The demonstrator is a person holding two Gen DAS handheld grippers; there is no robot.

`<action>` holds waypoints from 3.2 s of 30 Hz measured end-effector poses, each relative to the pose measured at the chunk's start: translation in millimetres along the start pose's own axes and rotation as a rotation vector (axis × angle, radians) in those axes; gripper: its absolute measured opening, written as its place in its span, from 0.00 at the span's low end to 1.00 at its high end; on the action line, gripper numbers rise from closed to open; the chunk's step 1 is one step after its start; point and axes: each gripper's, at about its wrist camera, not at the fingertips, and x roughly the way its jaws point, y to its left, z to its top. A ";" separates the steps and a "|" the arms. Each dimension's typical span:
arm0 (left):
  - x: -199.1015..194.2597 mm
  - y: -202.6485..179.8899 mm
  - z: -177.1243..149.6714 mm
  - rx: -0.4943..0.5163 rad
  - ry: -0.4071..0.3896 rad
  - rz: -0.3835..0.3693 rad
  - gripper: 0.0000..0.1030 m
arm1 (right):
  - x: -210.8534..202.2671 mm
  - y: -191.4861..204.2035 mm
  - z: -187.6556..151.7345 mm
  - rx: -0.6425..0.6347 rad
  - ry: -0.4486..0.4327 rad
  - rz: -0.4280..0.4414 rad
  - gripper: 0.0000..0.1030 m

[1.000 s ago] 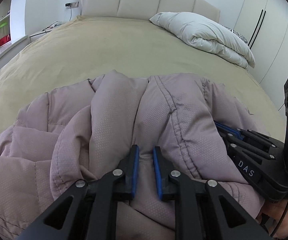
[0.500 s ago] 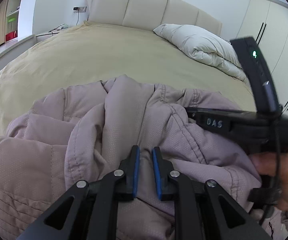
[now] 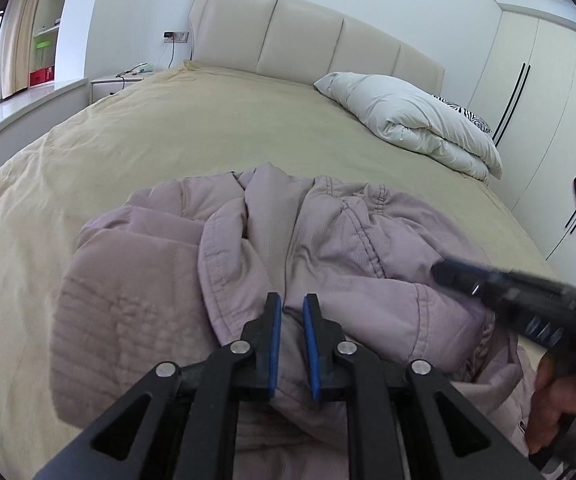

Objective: Fold large clothes
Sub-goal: 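Grasp the coat shoulder fabric with both grippers and fold it toward the hem, then move both open grippers to the coat hem, then grasp the hem with the left gripper while the right gripper grasps the hem beside it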

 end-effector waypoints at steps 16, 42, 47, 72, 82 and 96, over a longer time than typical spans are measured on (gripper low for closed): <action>-187.7 26.5 -70.5 -0.043 -0.102 -0.013 0.63 | -193.6 29.4 -91.2 0.083 -0.485 0.155 0.95; -251.8 86.5 -251.4 -0.124 0.347 0.010 0.85 | -360.6 -111.5 -389.0 0.443 -0.064 -0.122 0.97; -245.7 80.1 -260.6 -0.142 0.397 -0.078 0.85 | -345.6 -135.3 -421.6 0.524 0.048 -0.095 0.95; -233.8 68.2 -263.4 -0.157 0.497 -0.233 0.18 | -312.4 -115.9 -438.5 0.540 0.264 0.097 0.16; -285.2 52.1 -244.8 -0.035 0.436 -0.204 0.07 | -350.1 -83.8 -424.4 0.435 0.187 0.058 0.06; -316.2 87.6 -152.7 -0.297 0.171 -0.399 0.07 | -398.5 -94.2 -345.5 0.508 -0.090 0.250 0.06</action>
